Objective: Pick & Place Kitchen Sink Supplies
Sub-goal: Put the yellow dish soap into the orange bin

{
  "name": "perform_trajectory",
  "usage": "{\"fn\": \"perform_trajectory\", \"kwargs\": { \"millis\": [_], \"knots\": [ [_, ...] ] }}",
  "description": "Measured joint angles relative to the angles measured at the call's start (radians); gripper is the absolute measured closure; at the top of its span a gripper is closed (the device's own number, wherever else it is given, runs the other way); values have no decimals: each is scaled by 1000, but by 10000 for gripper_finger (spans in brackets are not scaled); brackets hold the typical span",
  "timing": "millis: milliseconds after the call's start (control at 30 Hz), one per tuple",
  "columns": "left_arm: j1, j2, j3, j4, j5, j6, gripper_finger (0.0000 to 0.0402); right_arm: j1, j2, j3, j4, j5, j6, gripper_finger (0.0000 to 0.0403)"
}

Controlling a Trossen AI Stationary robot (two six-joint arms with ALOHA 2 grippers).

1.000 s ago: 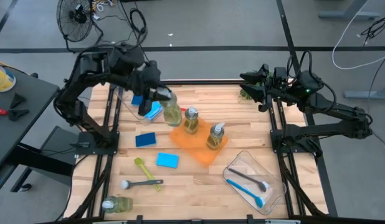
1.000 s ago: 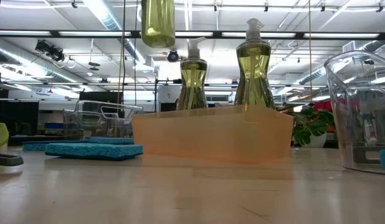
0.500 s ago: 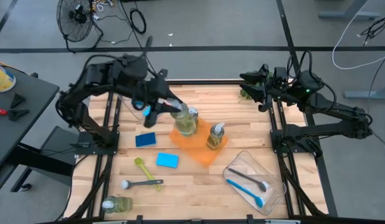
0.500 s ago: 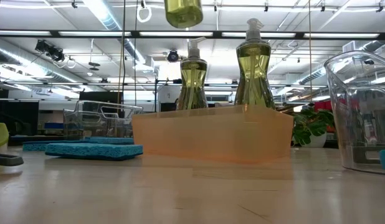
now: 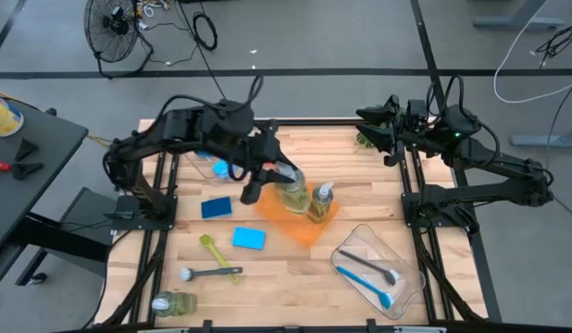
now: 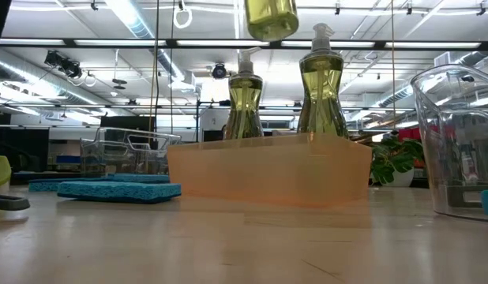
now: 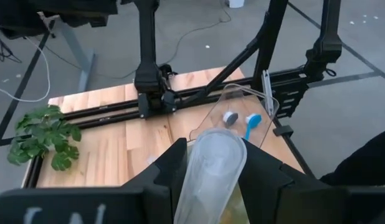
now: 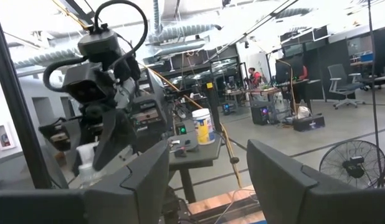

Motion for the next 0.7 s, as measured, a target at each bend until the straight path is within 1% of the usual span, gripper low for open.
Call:
{"fn": "perform_trajectory", "kwargs": {
  "millis": [100, 200, 300, 567, 700],
  "knots": [
    [-10, 18, 0, -4, 0, 35, 283, 0, 0, 0, 0, 0, 0, 188],
    [-15, 37, 0, -13, 1, 38, 283, 0, 0, 0, 0, -1, 0, 188],
    [-17, 55, 0, -9, 25, 50, 283, 0, 0, 0, -2, 0, 0, 188],
    [-18, 101, 0, -46, 28, 112, 283, 0, 0, 0, -2, -27, 0, 188],
    [-17, 123, 0, -50, 57, 120, 283, 0, 0, 0, 0, -27, 0, 188]
  ]
}}
